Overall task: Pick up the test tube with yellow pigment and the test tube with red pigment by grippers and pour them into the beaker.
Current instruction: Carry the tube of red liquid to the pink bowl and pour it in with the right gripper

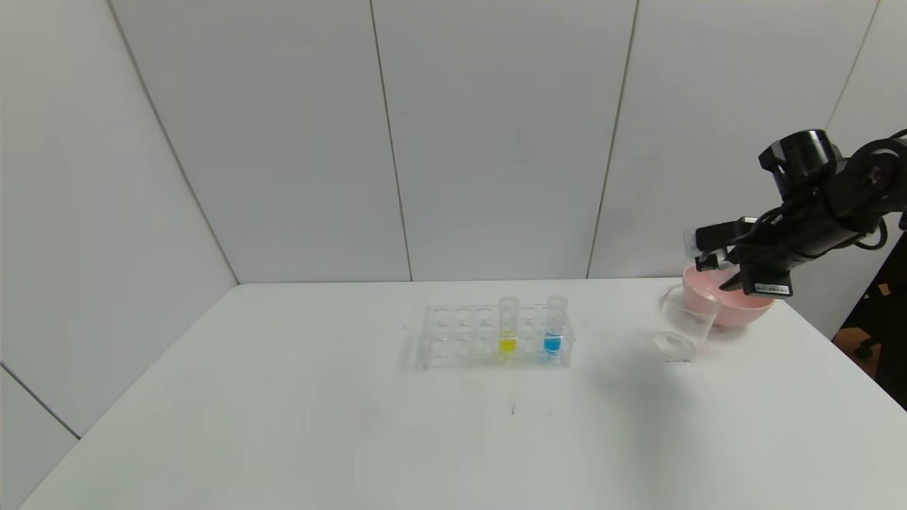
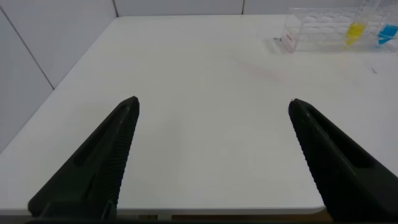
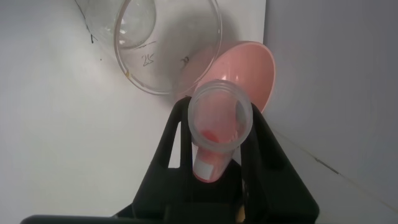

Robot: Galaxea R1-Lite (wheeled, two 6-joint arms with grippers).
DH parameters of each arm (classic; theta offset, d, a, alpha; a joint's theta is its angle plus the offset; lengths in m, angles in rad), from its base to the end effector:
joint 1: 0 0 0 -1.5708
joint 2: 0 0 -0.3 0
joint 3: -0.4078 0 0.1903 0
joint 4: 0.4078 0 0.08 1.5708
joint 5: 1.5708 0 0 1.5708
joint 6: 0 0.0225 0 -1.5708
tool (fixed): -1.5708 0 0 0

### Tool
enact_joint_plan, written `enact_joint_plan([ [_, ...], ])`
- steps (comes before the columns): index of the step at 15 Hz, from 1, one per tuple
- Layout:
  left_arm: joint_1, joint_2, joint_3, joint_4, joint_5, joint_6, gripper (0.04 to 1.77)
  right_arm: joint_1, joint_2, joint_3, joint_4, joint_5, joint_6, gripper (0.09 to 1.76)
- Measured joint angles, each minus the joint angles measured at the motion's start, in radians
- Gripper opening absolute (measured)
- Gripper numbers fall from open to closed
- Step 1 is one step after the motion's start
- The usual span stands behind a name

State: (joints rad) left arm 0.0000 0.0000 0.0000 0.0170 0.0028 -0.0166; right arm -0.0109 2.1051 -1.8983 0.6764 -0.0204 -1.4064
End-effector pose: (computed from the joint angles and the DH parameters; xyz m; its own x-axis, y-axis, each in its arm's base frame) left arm -0.0228 0.0001 0.0737 0.9999 0.0028 -0.0170 -0.0031 0.9999 -0.0165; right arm 0.4043 -0.0049 0.2170 0.6343 -0.0273 -0.7726 -0.7584 0.1719 -0.6287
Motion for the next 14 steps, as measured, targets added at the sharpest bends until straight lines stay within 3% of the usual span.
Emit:
enact_joint_plan([
  [14, 0.000, 0.000, 0.000, 0.000, 0.000, 0.000, 1.72, 0.031, -0.011, 0.003, 0.034, -0.092, 0.003, 0.50],
])
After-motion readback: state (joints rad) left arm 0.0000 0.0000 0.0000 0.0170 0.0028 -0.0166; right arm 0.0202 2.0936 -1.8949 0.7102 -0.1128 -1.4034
